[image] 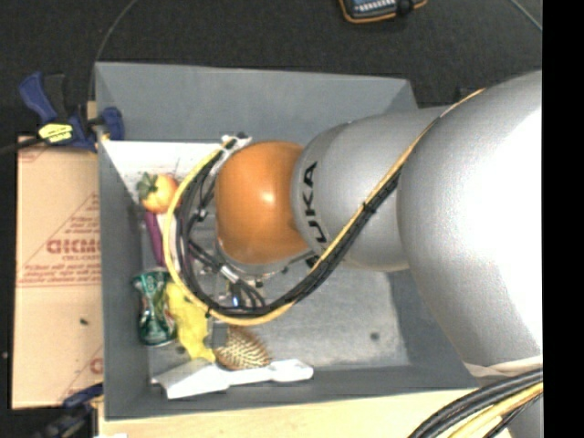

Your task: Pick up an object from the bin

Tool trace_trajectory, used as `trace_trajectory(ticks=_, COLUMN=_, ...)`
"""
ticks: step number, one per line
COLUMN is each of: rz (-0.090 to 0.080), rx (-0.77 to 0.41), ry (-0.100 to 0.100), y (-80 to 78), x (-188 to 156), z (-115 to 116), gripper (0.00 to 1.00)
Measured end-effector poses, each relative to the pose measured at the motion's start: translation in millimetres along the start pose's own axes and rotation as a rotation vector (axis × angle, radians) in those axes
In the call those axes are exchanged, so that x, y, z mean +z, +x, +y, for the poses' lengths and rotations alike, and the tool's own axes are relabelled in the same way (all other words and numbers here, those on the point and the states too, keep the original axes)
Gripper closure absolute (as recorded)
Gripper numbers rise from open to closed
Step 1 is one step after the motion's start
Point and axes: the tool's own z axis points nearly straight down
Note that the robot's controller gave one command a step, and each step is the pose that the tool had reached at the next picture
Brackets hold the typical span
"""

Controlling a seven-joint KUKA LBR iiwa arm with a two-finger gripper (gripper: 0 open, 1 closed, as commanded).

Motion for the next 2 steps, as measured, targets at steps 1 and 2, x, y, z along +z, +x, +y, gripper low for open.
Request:
trace_trajectory(ticks=1, rz=-0.016, rx=-0.245, ry=-0.001, y=-44.2, x=-28, z=18, gripper=0.00)
trace_trajectory(ticks=2, rz=-0.005, rx=0.248, ry=0.000, y=-15.6, x=9, z=20, gripper=0.00)
